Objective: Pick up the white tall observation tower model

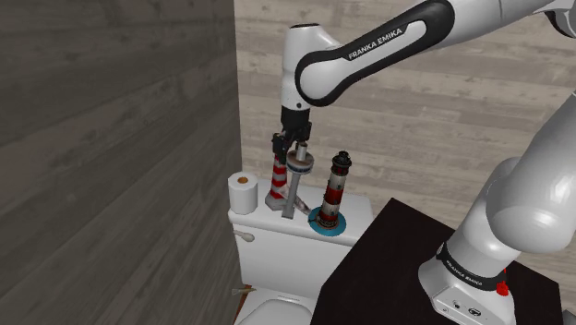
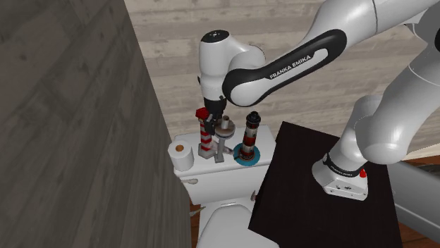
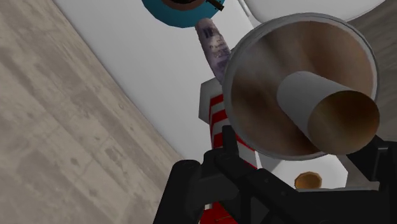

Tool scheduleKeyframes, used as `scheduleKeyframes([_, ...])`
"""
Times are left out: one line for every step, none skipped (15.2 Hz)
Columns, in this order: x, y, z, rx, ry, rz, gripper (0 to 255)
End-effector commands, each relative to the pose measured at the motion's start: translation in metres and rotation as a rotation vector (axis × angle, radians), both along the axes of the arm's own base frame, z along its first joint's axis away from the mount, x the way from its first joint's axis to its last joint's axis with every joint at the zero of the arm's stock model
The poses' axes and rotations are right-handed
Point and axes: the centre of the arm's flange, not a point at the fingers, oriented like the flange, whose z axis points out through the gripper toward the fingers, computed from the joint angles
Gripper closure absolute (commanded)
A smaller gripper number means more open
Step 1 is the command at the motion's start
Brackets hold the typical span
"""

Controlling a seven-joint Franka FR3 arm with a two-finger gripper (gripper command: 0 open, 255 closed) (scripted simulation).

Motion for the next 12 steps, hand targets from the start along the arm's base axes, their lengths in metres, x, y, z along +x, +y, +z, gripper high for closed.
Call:
scheduleKeyframes([-0.001,0.000,0.011,0.000,0.000,0.000,255])
scheduleKeyframes([-0.001,0.000,0.016,0.000,0.000,0.000,255])
scheduleKeyframes([-0.001,0.000,0.022,0.000,0.000,0.000,255])
scheduleKeyframes([-0.001,0.000,0.027,0.000,0.000,0.000,255])
scheduleKeyframes([-0.001,0.000,0.032,0.000,0.000,0.000,255])
scheduleKeyframes([-0.001,0.000,0.037,0.000,0.000,0.000,255])
scheduleKeyframes([-0.001,0.000,0.043,0.000,0.000,0.000,255])
scheduleKeyframes([-0.001,0.000,0.048,0.000,0.000,0.000,255])
scheduleKeyframes([-0.001,0.000,0.053,0.000,0.000,0.000,255])
scheduleKeyframes([-0.001,0.000,0.059,0.000,0.000,0.000,255])
scheduleKeyframes([-0.001,0.000,0.059,0.000,0.000,0.000,255])
scheduleKeyframes([-0.001,0.000,0.059,0.000,0.000,0.000,255])
